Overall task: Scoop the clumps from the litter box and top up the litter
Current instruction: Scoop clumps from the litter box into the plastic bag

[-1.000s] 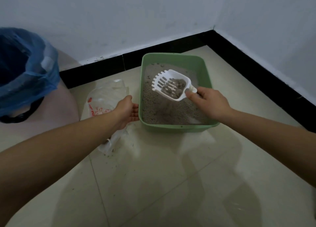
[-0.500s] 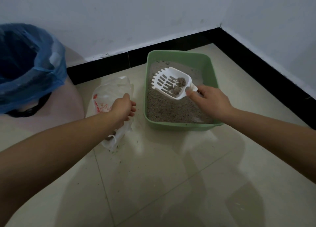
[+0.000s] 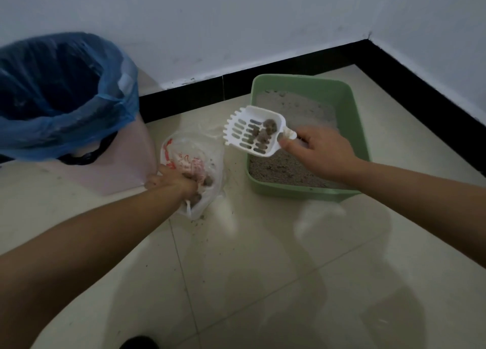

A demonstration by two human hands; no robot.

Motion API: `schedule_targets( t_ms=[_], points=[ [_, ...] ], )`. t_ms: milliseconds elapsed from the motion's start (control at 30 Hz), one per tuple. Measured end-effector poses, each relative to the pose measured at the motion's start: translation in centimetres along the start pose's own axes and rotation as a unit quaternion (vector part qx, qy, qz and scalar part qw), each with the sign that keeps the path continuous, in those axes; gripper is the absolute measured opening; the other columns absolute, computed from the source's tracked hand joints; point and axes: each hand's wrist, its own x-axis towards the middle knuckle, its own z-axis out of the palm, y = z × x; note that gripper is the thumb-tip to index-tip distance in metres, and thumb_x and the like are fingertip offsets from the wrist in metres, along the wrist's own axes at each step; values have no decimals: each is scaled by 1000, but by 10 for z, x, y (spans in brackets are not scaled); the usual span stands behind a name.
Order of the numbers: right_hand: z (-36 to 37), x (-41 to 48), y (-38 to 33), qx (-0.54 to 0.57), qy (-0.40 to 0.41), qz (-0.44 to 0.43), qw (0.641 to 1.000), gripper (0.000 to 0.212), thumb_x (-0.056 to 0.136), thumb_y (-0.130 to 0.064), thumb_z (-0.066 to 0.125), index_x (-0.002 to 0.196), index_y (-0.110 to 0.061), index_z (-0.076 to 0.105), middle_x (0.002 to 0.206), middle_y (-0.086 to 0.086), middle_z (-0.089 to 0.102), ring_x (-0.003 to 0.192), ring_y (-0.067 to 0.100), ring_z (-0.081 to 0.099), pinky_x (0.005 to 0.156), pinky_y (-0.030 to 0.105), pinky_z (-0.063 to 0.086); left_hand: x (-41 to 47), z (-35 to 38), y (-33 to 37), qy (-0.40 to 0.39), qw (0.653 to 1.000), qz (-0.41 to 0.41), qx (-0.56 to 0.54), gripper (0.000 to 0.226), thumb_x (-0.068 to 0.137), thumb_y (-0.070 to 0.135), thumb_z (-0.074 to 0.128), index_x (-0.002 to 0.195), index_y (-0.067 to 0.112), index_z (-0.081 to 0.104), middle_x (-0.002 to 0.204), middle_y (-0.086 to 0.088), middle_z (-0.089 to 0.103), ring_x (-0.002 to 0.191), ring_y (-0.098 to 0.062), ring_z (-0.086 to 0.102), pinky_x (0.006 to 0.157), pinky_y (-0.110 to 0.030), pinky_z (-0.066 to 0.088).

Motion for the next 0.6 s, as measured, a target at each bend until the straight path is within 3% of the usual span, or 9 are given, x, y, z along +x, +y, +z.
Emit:
schedule_targets(
  t_ms=[133, 200, 367, 500, 600],
  points=[
    [7, 8, -11, -16, -10, -22, 1000, 61, 93, -71, 30, 80, -20, 60, 62, -3, 56, 54, 15, 51, 51, 25, 33, 11, -4, -18, -17, 985, 36, -170, 52, 81, 20, 71, 123, 2, 45, 120, -20, 56, 105, -40, 59, 87, -46, 54],
    [10, 13, -18, -23, -17, -31, 999, 62, 94, -71, 30, 84, -19, 62, 63, -1, 57, 55, 16, 53, 51, 25, 34, 11, -10, -24, -20, 978, 62, -199, 26, 84, 11, 64, 107, 8, 53, 107, -14, 58, 96, -39, 62, 79, -49, 58],
    [19, 29, -44, -13, -26, -53, 998, 56, 98, -62, 35, 81, -16, 62, 58, -3, 50, 49, 12, 44, 48, 23, 27, 15, -26, -39, -54, 966, 50, -248, 28, 87, 2, 61, 113, 11, 57, 113, -13, 59, 92, -35, 64, 65, -41, 61],
    [32, 43, -58, -36, -34, -75, 996, 62, 94, -70, 29, 81, -18, 61, 66, -1, 59, 57, 17, 56, 54, 29, 48, 27, -33, -54, -67, 964, 47, -252, 27, 86, 5, 63, 112, 7, 59, 113, -14, 62, 91, -32, 65, 58, -36, 60],
    [44, 49, -65, -58, -46, -83, 994, 61, 94, -71, 27, 78, -20, 57, 68, 0, 60, 59, 19, 58, 58, 33, 53, 29, -34, -59, -73, 960, 49, -266, 25, 87, 8, 61, 111, 5, 62, 111, -14, 64, 89, -31, 65, 55, -33, 58]
  ],
)
